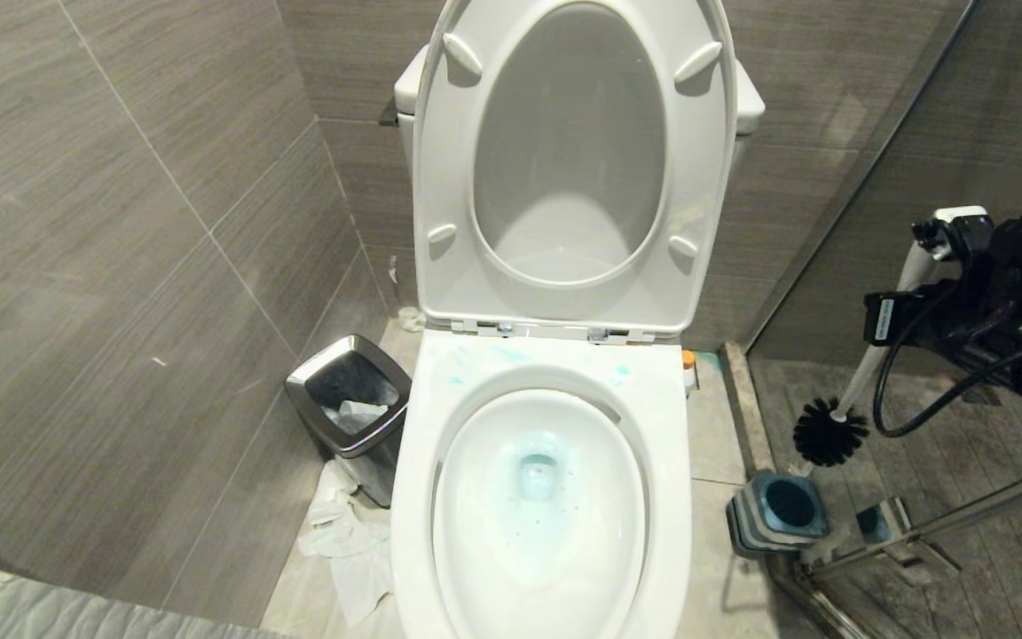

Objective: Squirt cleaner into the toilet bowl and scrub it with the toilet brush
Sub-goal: Put the toilet brush back

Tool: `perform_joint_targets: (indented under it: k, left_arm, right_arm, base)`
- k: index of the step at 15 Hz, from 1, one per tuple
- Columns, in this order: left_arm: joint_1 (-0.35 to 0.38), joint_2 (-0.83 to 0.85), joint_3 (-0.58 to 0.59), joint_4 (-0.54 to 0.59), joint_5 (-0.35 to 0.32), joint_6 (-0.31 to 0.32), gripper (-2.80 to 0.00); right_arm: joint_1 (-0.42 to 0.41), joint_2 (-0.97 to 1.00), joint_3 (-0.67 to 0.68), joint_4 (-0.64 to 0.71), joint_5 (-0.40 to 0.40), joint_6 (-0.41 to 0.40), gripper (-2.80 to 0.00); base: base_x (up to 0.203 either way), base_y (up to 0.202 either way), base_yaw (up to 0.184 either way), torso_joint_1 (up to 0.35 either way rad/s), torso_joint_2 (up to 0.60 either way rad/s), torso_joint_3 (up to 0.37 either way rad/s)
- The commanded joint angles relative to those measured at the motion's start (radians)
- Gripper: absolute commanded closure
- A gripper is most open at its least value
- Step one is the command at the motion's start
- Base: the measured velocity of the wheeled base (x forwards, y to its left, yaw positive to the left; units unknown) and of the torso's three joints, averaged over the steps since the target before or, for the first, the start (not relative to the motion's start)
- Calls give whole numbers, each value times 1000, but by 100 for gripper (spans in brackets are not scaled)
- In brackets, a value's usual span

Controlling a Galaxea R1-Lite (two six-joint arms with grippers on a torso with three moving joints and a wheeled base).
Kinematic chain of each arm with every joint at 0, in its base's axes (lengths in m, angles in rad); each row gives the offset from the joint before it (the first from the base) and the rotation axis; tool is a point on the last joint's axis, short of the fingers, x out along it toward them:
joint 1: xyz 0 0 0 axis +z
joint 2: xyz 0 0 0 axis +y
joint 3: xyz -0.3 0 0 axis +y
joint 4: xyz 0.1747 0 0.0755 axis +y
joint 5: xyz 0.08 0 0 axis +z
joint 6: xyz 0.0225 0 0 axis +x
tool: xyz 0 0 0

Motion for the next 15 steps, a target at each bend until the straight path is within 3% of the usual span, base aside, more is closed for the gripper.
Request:
perform_joint_targets:
  k: [1, 7, 12, 15]
  left_arm:
    - [0, 1, 2, 0, 0, 0, 0]
    - [0, 1, 2, 0, 0, 0, 0]
    - [0, 2, 2, 0, 0, 0, 0]
    - [0, 1, 2, 0, 0, 0, 0]
  right_arm:
    - [-31, 96, 33, -40, -1, 0, 0]
    - [-37, 206, 34, -74, 35, -10, 0]
    - [-50, 338, 36, -208, 42, -77, 0]
    - [-51, 405, 28, -326, 106, -80, 0]
  base:
    - [0, 0, 0, 0, 0, 0]
    - [0, 0, 0, 0, 0, 0]
    - [0, 0, 0, 0, 0, 0]
    - [0, 0, 0, 0, 0, 0]
